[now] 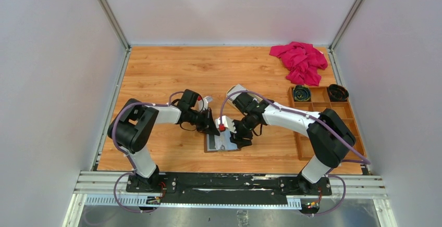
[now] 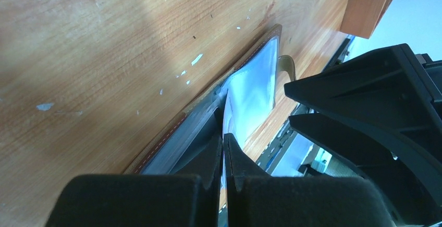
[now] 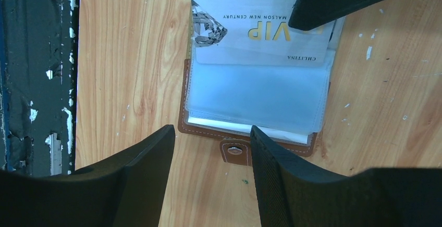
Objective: Put the credit cards into the card holder
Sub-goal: Insert the credit card into the card holder.
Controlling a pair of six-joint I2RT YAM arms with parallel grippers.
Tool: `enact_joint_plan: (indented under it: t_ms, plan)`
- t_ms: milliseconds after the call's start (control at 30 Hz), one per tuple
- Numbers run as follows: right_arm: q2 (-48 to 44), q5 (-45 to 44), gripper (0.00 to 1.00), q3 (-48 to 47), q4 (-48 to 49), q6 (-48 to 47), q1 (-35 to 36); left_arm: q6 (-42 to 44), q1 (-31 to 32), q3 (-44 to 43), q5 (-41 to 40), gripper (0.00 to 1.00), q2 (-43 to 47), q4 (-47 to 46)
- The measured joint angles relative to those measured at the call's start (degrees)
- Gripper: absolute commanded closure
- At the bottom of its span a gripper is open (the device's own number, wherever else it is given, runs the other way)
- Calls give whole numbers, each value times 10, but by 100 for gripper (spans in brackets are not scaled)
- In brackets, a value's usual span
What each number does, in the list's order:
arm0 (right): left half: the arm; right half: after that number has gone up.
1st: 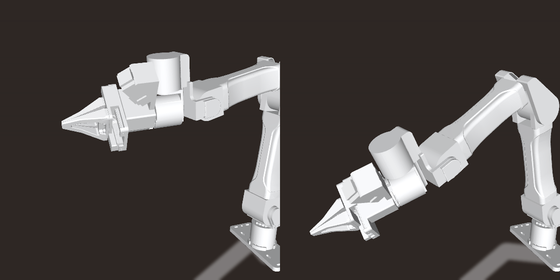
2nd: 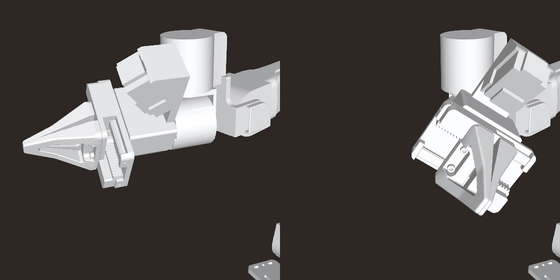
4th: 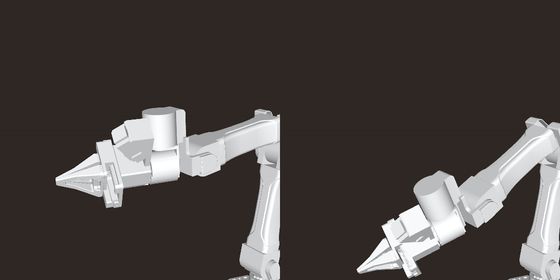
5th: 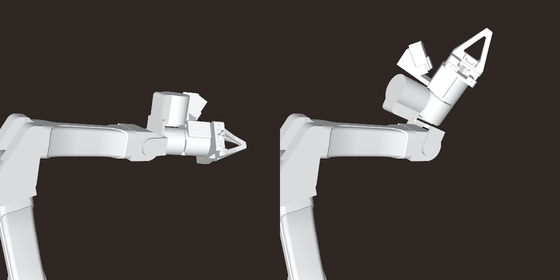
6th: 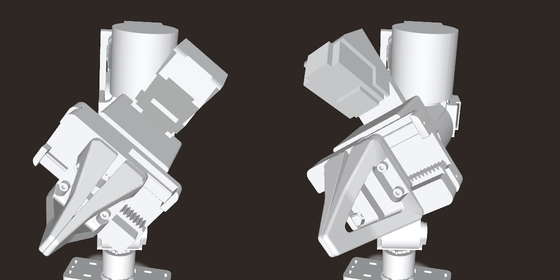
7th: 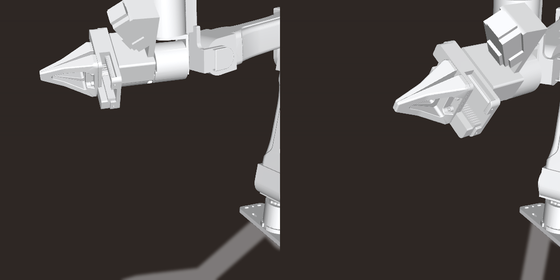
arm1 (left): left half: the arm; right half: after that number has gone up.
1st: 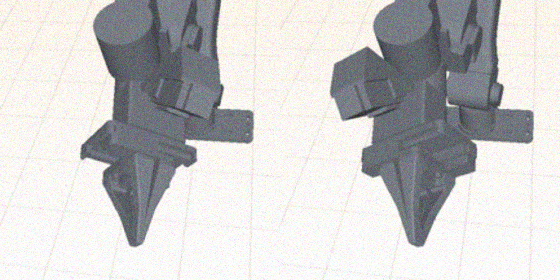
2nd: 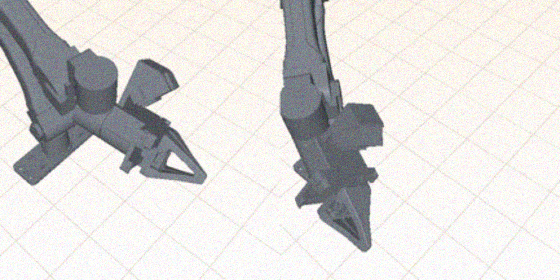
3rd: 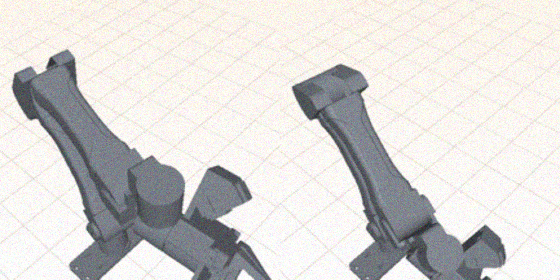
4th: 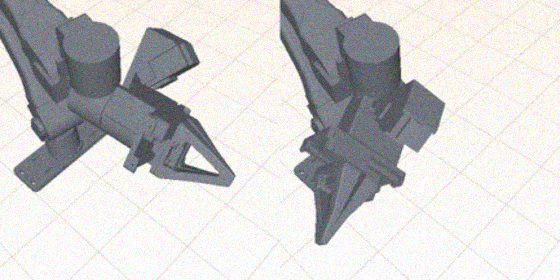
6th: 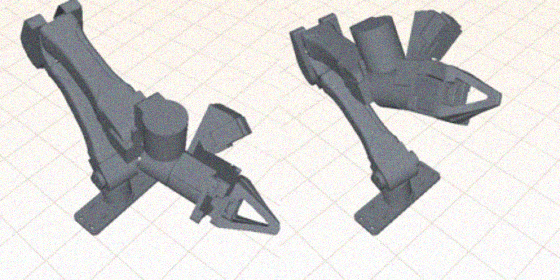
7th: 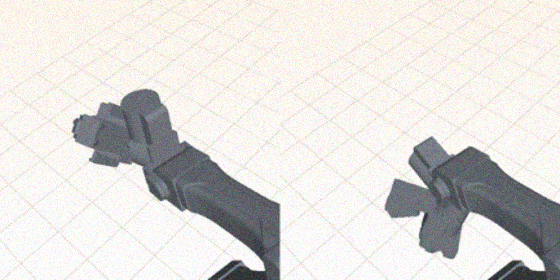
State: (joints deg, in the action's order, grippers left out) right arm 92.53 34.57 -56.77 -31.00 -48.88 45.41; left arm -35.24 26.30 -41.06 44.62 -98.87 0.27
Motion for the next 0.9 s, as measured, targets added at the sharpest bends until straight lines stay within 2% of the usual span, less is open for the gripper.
enact_joint_plan:
  t_ms: [333,500,633,700,767,867,900]
  plan:
    - [0,-2,42,0,0,1,4,-9,0,-11,22,98,-24,-11]
    - [0,-2,42,-1,0,4,6,-18,3,-14,31,92,-38,-27]
    - [0,4,45,-9,0,14,6,-18,5,-14,27,83,-38,-30]
    - [-1,16,52,-12,2,21,7,-18,6,-14,24,80,-38,-29]
    - [-3,28,65,-16,4,29,11,-18,7,-14,23,77,-38,-30]
    - [-8,38,93,-21,25,42,34,-18,9,-14,22,74,-39,-29]
    - [-8,37,96,-24,34,49,46,-18,9,-14,22,74,-39,-29]
